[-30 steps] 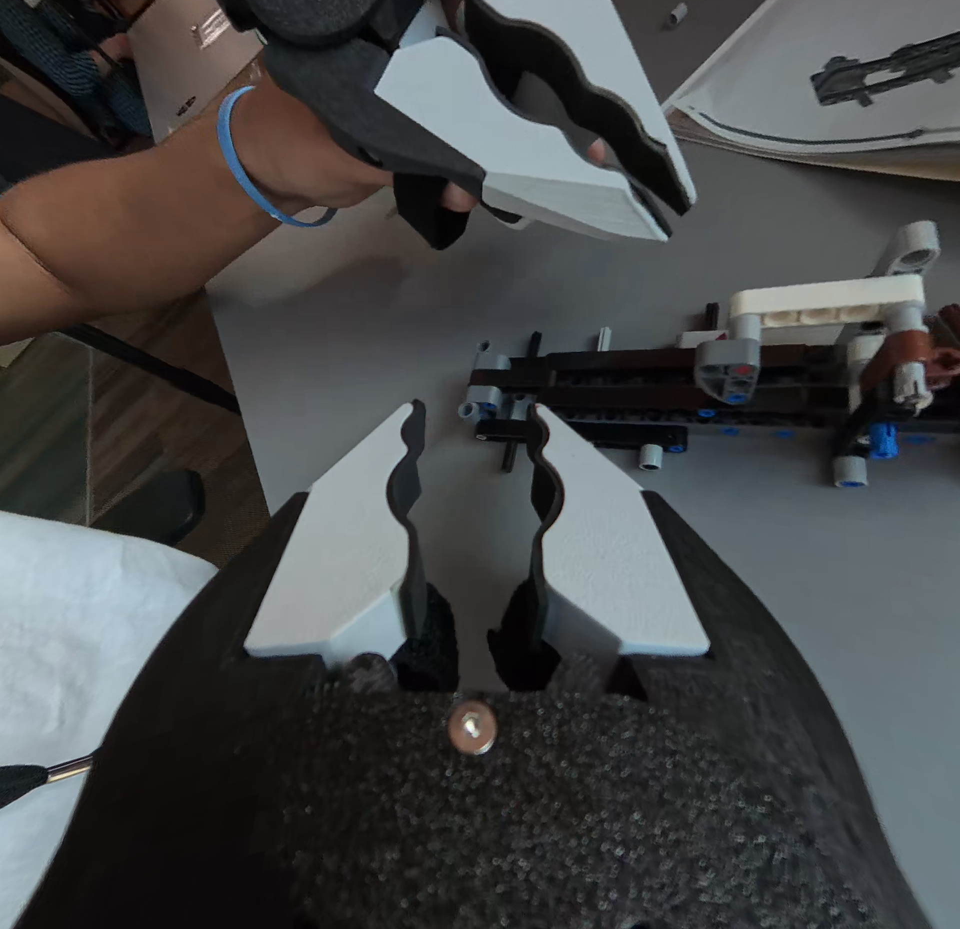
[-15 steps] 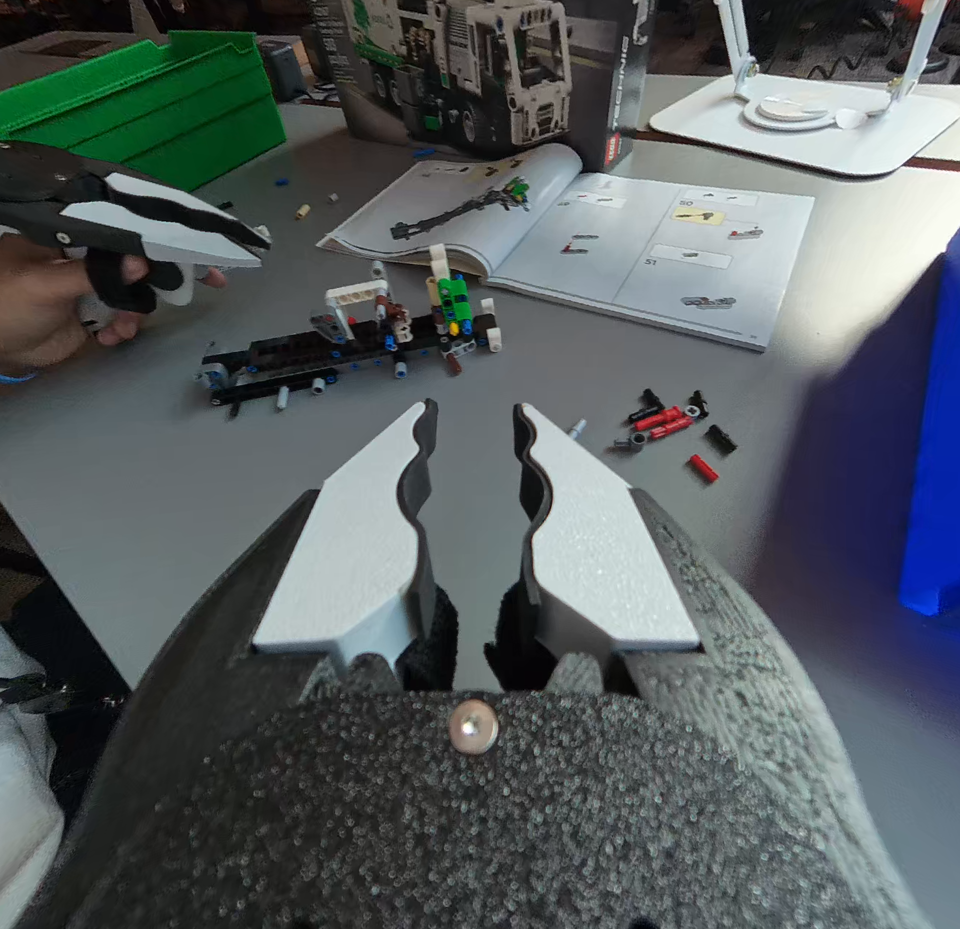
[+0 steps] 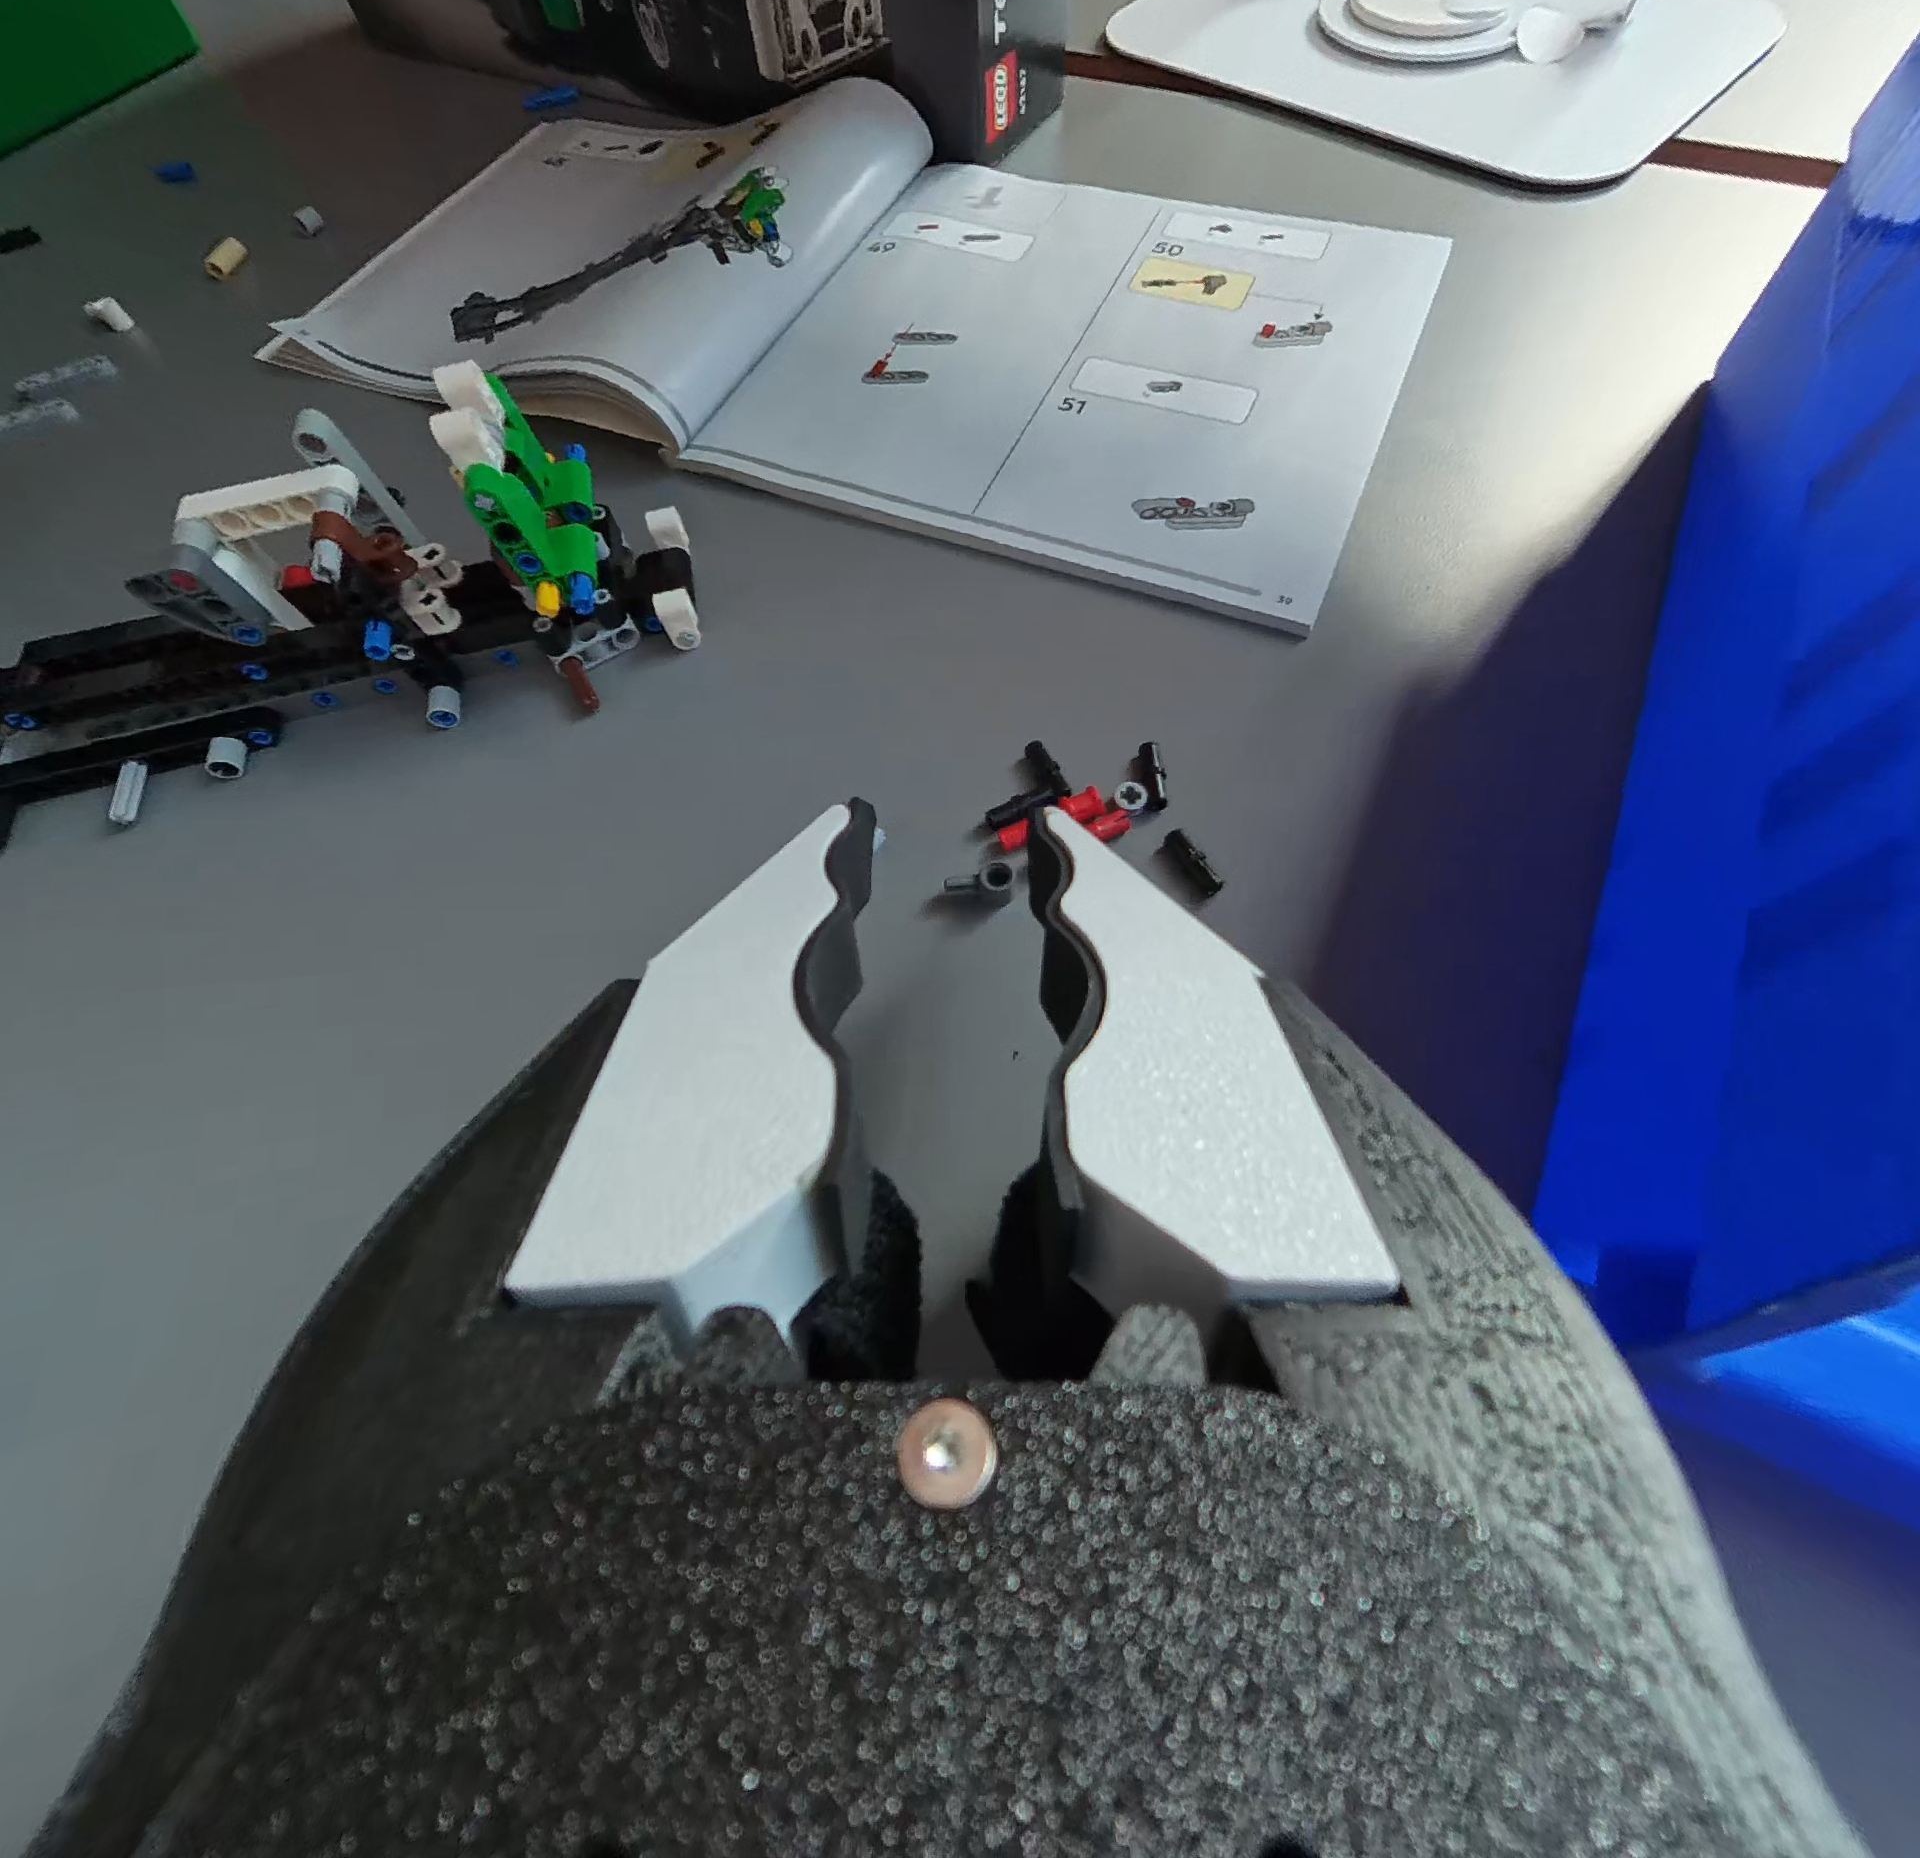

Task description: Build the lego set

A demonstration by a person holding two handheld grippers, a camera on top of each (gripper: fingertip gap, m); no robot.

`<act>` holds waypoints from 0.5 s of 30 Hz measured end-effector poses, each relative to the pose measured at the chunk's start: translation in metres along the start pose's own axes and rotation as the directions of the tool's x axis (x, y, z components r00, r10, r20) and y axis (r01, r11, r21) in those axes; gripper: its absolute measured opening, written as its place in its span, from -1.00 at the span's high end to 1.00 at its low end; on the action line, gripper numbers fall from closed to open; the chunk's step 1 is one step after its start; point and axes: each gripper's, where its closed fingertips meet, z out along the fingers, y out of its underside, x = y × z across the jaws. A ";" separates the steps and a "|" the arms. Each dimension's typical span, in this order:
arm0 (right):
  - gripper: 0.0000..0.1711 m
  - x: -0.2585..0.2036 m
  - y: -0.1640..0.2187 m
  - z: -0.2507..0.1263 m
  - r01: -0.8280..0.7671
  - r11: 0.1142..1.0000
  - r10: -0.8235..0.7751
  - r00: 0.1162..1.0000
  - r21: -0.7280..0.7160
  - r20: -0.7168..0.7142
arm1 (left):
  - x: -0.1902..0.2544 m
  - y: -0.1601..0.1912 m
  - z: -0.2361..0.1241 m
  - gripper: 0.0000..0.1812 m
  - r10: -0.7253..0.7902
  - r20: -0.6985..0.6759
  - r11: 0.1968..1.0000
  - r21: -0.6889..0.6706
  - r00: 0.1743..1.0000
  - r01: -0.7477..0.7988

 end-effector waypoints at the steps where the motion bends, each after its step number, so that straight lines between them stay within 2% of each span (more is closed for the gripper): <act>1: 0.66 0.001 -0.001 -0.001 -0.019 1.000 0.019 1.000 0.008 0.009 | 0.000 0.001 0.001 0.79 0.005 0.008 1.000 -0.010 1.000 -0.005; 6: 0.65 0.000 -0.004 -0.003 -0.072 0.997 0.070 0.995 0.030 0.065 | -0.002 0.009 0.007 0.79 0.012 0.025 0.998 -0.066 1.000 -0.010; 11: 0.67 -0.009 -0.004 -0.003 0.013 0.999 -0.015 0.998 0.031 0.066 | -0.004 0.009 0.007 0.80 0.000 0.030 0.997 -0.073 1.000 0.002; 15: 0.67 -0.012 0.003 0.002 0.044 0.999 -0.043 0.997 -0.024 0.065 | -0.004 0.007 0.006 0.80 0.001 0.031 0.998 -0.056 1.000 0.000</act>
